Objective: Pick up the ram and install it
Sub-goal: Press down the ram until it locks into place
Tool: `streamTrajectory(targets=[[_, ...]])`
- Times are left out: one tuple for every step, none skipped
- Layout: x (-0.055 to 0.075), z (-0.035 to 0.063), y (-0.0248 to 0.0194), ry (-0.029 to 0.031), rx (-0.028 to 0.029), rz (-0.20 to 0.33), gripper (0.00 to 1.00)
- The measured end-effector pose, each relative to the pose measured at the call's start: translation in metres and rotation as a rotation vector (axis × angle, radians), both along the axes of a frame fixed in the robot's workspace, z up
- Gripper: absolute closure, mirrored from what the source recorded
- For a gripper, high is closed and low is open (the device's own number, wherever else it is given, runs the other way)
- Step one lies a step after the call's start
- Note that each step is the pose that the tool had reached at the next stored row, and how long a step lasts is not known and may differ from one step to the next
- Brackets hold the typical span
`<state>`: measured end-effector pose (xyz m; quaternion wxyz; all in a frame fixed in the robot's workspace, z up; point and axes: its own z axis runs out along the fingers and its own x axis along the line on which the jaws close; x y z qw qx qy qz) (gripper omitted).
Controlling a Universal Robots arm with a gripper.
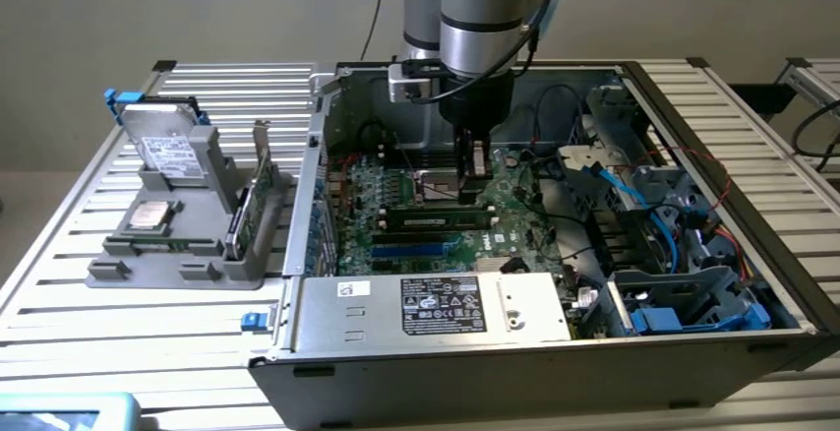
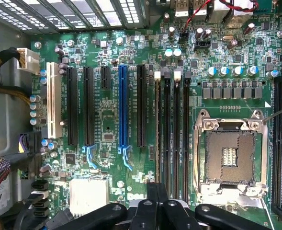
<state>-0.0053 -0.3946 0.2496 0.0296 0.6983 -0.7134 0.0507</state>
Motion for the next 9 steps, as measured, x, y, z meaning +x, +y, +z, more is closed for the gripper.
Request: streamTrajectory(targets=[[0.0, 0.0, 0.0, 0.0, 0.0, 0.0, 0.89], [0.0, 0.0, 0.0, 0.0, 0.0, 0.0, 0.89], [0.0, 0.0, 0.0, 0.0, 0.0, 0.0, 0.89], [0.0002, 0.0, 0.0, 0.0, 0.0, 0.0, 0.89], [0.0006, -0.0004, -0.0001, -0.0001, 0.0001, 0.0, 0.89], [0.0013, -0.0008, -0.0001, 0.0, 0.0, 0.0, 0.89], [0.0023, -0.0013, -0.0002, 0.0, -0.0001, -0.001, 0.89], [0.0031, -0.0022, -0.0004, 0.0, -0.0001, -0.001, 0.89], [0.0035, -0.0034, -0.0004, 0.0, -0.0001, -0.002, 0.89]])
